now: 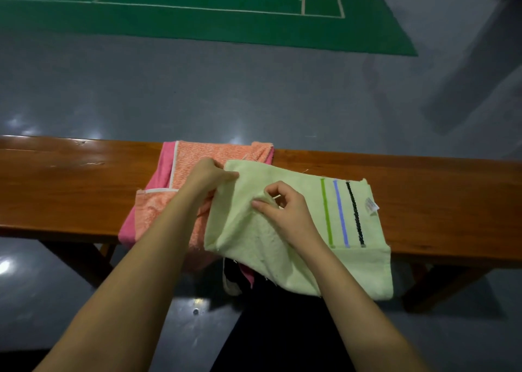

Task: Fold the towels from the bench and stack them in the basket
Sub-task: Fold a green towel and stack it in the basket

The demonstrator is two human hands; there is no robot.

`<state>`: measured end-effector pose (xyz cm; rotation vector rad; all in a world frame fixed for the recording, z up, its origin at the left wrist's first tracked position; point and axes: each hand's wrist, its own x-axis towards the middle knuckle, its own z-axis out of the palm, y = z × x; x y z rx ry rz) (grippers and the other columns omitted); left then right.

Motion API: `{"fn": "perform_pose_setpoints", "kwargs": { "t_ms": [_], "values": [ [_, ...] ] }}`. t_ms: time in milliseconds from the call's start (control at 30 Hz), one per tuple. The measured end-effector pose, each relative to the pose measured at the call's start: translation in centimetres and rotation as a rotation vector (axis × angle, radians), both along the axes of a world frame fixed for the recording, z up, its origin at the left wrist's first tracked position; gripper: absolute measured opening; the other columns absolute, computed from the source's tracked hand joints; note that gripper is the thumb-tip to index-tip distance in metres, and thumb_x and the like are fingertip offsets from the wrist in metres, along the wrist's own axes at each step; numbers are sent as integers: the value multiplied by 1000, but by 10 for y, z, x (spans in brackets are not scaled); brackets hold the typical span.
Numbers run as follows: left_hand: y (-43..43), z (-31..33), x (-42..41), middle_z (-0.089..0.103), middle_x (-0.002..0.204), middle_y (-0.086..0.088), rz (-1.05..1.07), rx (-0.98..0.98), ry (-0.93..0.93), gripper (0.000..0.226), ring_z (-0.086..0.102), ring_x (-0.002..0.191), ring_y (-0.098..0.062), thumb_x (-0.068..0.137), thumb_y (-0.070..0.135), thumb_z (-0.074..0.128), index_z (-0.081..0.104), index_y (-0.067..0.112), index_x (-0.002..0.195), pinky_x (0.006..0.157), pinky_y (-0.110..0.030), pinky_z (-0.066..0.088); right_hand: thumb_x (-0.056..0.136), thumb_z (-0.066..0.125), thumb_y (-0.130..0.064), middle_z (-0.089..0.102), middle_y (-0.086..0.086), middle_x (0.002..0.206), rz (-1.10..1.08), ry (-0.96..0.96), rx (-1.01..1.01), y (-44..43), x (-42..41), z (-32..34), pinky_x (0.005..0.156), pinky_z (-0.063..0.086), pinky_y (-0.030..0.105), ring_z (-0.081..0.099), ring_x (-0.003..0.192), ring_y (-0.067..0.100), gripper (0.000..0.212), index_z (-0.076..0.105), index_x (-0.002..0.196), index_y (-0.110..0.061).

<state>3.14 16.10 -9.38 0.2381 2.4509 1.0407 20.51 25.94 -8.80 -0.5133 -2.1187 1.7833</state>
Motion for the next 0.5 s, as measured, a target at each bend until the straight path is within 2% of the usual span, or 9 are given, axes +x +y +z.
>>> {"fn": "perform_pose_setpoints", "kwargs": {
  "t_ms": [100,200,300,400,500],
  "values": [
    [3,1,3,58,71,-4,10,105,14,14,52,63,-19,79,18,72,59,12,78,53,-26,39,79,75,-15,55,-15,69,10,-5,-10,2,1,2,62,38,12,45,59,-3,21,58,72,-23],
    [6,9,10,57,76,-6,26,222,29,14,53,70,-20,82,15,65,52,15,77,60,-30,44,82,73,-17,61,-13,73,9,-8,-32,4,5,5,67,45,20,52,69,4,10,65,78,-22],
    [4,25,32,63,83,-6,14,442,2,5,59,74,-17,85,12,65,60,11,86,61,-26,48,84,71,-16,66,-11,79,-7,0,-40,6,13,12,76,49,28,59,79,10,6,69,83,-22],
    [-2,44,67,63,81,-3,4,571,106,16,57,70,-7,87,18,67,66,3,92,58,-15,45,85,68,-11,71,-10,86,-25,46,-50,6,26,23,80,49,21,62,86,4,14,72,85,-25],
    [-11,54,107,62,74,5,3,629,191,9,54,66,-1,87,19,67,68,11,83,59,-13,41,84,68,-4,70,-7,90,-44,112,-26,5,43,34,78,46,14,62,86,1,18,74,86,-22]
  ]
}}
